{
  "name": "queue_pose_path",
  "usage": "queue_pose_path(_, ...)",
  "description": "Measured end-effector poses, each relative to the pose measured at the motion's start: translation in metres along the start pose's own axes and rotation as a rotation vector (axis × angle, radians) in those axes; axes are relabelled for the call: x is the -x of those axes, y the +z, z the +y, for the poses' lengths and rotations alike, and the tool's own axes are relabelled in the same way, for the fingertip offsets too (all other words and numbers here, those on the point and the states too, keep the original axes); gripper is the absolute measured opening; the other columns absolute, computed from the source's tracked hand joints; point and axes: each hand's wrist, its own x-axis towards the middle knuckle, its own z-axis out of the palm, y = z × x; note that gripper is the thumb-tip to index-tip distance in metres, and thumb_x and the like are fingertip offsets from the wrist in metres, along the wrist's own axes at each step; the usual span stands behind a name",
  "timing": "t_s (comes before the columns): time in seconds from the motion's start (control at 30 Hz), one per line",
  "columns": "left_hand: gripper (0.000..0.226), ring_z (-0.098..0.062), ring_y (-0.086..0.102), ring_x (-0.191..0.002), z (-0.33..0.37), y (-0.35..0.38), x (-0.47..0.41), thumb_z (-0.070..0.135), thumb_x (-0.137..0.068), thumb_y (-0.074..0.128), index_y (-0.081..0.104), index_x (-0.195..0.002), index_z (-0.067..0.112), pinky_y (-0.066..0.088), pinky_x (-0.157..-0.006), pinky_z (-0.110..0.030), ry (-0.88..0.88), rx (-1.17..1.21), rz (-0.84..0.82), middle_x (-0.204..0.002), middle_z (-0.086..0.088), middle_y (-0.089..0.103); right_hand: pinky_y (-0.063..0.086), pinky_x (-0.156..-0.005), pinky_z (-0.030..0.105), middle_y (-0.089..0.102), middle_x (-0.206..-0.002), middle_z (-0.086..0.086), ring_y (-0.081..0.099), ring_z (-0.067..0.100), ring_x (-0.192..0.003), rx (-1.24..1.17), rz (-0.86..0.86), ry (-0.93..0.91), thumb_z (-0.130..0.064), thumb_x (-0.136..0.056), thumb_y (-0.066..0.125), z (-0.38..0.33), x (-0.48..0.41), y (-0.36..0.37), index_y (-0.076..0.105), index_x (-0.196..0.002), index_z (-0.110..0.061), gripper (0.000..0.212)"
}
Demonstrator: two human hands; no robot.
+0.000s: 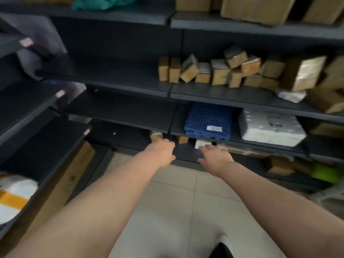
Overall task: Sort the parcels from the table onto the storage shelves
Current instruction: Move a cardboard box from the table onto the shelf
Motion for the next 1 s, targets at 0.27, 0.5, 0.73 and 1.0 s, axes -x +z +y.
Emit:
queue_pose_path(0.27,0.046,-0.028,0.04,-0.128,0.191,-0.007,-0.037,0.032,-0.097,0.052,0.047,-0.137,0.012,0.041,-0.101,-0.044,0.304,-0.145,-0.012,-0.139,-0.01,0.046,0.038,-0.101,0.045,0.039,-0.145,0.006,0.04,0.028,-0.131,-0.125,0.095,0.294,-0.041,-0.099,0.041,0.155,0.108,0.019,0.031,-0.146,-0.019,0.052)
queue_pose_path(0.5,0.044,-0.028,0.042,-0.126,0.379,0.015,-0.039,0.031,-0.096,0.053,0.049,-0.135,0.012,0.042,-0.101,-0.046,0.487,-0.228,-0.057,-0.138,-0.009,0.047,0.038,-0.099,0.045,0.044,-0.141,0.005,0.041,0.028,-0.129,-0.202,0.118,0.532,-0.041,-0.099,0.041,0.306,0.235,0.058,0.038,-0.14,-0.019,0.047)
queue_pose_path(0.73,0.043,-0.029,0.042,-0.127,0.564,0.034,-0.024,0.034,-0.096,0.053,0.049,-0.133,0.013,0.041,-0.102,-0.046,0.713,-0.255,-0.08,-0.139,-0.008,0.047,0.038,-0.095,0.043,0.047,-0.135,0.004,0.044,0.027,-0.125,-0.289,0.148,0.785,-0.043,-0.096,0.041,0.421,0.352,0.09,0.041,-0.139,-0.022,0.047)
queue_pose_path(1.0,0.046,-0.029,0.046,-0.127,0.7,0.045,-0.022,0.035,-0.097,0.054,0.045,-0.139,0.016,0.045,-0.1,-0.047,0.929,-0.339,-0.115,-0.141,-0.007,0.047,0.04,-0.095,0.042,0.047,-0.139,0.003,0.046,0.027,-0.125,-0.383,0.189,1.04,-0.046,-0.094,0.044,0.495,0.435,0.118,0.043,-0.138,-0.021,0.05)
